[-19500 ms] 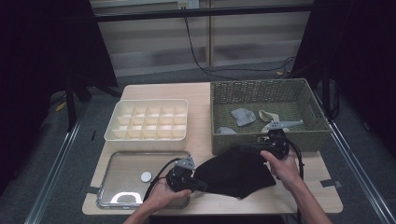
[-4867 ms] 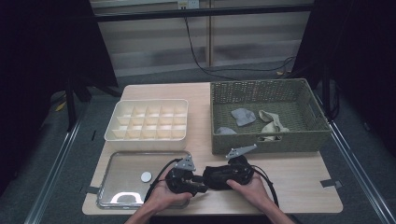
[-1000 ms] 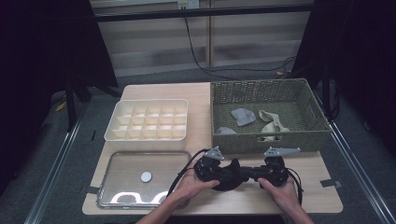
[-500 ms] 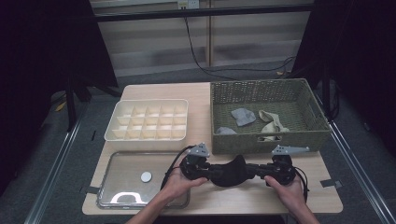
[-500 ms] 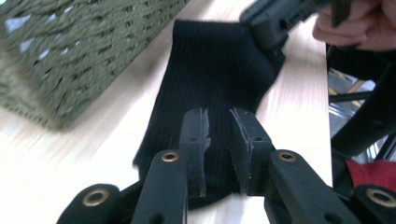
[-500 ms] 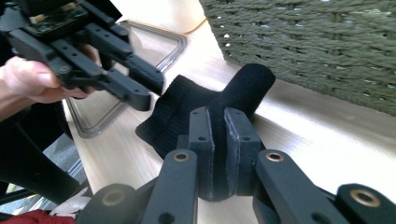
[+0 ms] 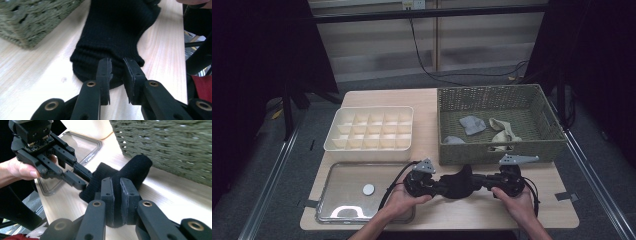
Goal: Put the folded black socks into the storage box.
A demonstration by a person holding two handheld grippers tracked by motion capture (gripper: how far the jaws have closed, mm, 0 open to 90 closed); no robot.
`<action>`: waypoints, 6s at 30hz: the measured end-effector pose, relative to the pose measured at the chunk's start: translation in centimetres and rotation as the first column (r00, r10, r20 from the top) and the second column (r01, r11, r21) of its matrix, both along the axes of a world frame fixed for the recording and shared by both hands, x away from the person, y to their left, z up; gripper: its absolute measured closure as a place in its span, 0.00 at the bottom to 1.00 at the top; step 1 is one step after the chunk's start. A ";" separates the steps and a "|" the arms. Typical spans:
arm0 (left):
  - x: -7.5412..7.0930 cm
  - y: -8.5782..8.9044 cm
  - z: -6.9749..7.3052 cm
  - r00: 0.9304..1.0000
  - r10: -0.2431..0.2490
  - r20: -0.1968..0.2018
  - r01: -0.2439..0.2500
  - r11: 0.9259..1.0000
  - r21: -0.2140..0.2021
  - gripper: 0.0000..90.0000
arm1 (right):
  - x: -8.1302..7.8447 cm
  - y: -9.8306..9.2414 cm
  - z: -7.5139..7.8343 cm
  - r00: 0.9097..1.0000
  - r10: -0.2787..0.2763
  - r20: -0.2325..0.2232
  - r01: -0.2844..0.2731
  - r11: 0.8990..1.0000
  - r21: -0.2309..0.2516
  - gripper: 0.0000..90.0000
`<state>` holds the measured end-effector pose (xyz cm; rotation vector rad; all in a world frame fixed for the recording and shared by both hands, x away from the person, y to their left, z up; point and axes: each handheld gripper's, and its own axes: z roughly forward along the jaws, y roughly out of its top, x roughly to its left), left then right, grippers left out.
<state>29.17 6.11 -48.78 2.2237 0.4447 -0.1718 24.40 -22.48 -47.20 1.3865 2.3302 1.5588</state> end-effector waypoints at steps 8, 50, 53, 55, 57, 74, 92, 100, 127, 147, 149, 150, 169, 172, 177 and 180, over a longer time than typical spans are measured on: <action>-0.2 -0.7 -0.4 1.000 -0.006 -0.001 0.006 1.000 0.024 0.84 | 0.4 1.7 0.2 0.999 0.037 0.014 -0.037 0.999 0.011 0.91; 1.2 1.6 2.0 0.997 0.079 0.000 -0.079 0.994 -0.078 0.73 | -0.9 6.2 -2.6 0.984 0.174 -0.038 -0.175 0.983 -0.049 0.88; 1.4 1.0 2.2 0.997 0.078 -0.002 -0.078 0.993 -0.091 0.66 | -1.0 6.4 -2.6 0.983 0.182 -0.033 -0.183 0.982 -0.052 0.88; 1.6 0.6 2.2 0.997 0.077 -0.003 -0.077 0.993 -0.090 0.64 | -1.0 6.3 -2.7 0.982 0.186 -0.030 -0.188 0.981 -0.051 0.88; 1.9 0.3 1.8 0.997 0.083 0.001 -0.083 0.994 -0.077 0.61 | -1.0 6.3 -2.7 0.982 0.185 -0.032 -0.187 0.981 -0.049 0.88; 2.3 -0.5 -0.1 0.996 0.071 -0.050 -0.070 0.997 0.020 0.45 | -1.5 5.3 -2.6 0.981 0.187 -0.052 -0.189 0.980 -0.055 0.87; 1.7 -1.3 -0.4 0.996 0.051 -0.070 -0.046 0.996 0.070 0.33 | -2.4 4.3 -2.5 0.985 0.158 -0.075 -0.164 0.982 -0.096 0.85; 1.6 -1.6 -0.7 0.993 0.031 -0.110 -0.023 0.997 0.068 0.33 | -2.9 4.3 -2.6 0.985 0.156 -0.070 -0.164 0.979 -0.122 0.85; 2.1 -1.6 0.6 0.980 -0.021 -0.196 0.033 0.998 0.062 0.70 | -1.9 4.5 -2.8 0.985 0.164 -0.046 -0.169 0.979 -0.118 0.78; 3.3 0.6 2.9 0.985 0.005 -0.172 0.001 0.999 0.035 0.70 | -1.7 3.4 -1.5 0.992 0.124 -0.006 -0.124 0.990 -0.064 0.52; 3.4 0.8 3.1 0.986 0.001 -0.167 0.008 0.999 0.051 0.70 | -1.7 3.3 -1.4 0.992 0.122 -0.001 -0.122 0.990 -0.064 0.50; 3.4 0.9 3.2 0.986 0.008 -0.166 0.001 0.999 0.054 0.70 | -1.8 3.2 -1.3 0.993 0.119 0.001 -0.119 0.991 -0.063 0.49; 4.7 4.0 5.3 0.988 0.045 -0.148 -0.033 0.996 0.083 0.70 | -1.8 1.5 -0.6 0.997 0.061 0.042 -0.058 0.996 -0.066 0.37; 4.9 4.3 5.6 0.987 0.048 -0.152 -0.037 0.997 0.070 0.70 | -1.8 1.4 -0.5 0.998 0.056 0.043 -0.053 0.997 -0.065 0.36; 5.4 5.1 6.3 0.987 0.062 -0.151 -0.051 0.996 0.077 0.70 | -1.8 1.1 -0.4 0.998 0.047 0.048 -0.043 0.997 -0.064 0.35; 5.5 5.6 6.7 0.987 0.069 -0.145 -0.057 0.995 0.081 0.70 | -1.8 1.0 -0.4 0.998 0.041 0.048 -0.038 0.997 -0.062 0.34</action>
